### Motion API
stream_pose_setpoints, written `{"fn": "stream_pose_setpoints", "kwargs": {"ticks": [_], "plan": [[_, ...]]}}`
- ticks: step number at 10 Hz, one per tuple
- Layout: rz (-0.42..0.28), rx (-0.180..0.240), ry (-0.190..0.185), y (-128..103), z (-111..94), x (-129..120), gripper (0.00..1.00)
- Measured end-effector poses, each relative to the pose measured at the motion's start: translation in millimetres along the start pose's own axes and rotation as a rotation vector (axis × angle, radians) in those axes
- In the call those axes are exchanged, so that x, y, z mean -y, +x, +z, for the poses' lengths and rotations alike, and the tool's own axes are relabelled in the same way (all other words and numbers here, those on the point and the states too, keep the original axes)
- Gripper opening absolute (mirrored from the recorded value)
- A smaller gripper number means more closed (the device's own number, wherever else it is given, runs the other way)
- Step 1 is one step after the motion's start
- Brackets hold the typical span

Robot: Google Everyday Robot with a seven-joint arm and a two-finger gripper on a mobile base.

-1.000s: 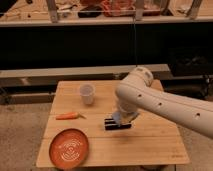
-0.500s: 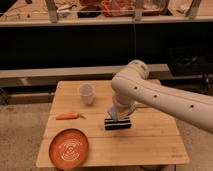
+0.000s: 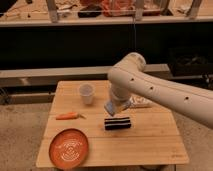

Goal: Place the white sponge in the ceramic cup

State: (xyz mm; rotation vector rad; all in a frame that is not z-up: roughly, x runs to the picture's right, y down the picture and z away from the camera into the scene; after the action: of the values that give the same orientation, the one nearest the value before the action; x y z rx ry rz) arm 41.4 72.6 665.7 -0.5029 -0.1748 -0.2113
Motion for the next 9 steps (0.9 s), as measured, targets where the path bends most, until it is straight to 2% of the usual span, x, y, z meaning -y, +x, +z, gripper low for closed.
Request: {"fn": "stream_pose_setpoints", "kwargs": {"ticks": [2,4,9], "plan": [[-0.004,0.000,0.003,-10,-4,15,0.02],[-0.005,-0.002,0.007,-7,-7,23,0.02],[-0.048,-0.005,0.020,-35,-10,40,0.02]]}}
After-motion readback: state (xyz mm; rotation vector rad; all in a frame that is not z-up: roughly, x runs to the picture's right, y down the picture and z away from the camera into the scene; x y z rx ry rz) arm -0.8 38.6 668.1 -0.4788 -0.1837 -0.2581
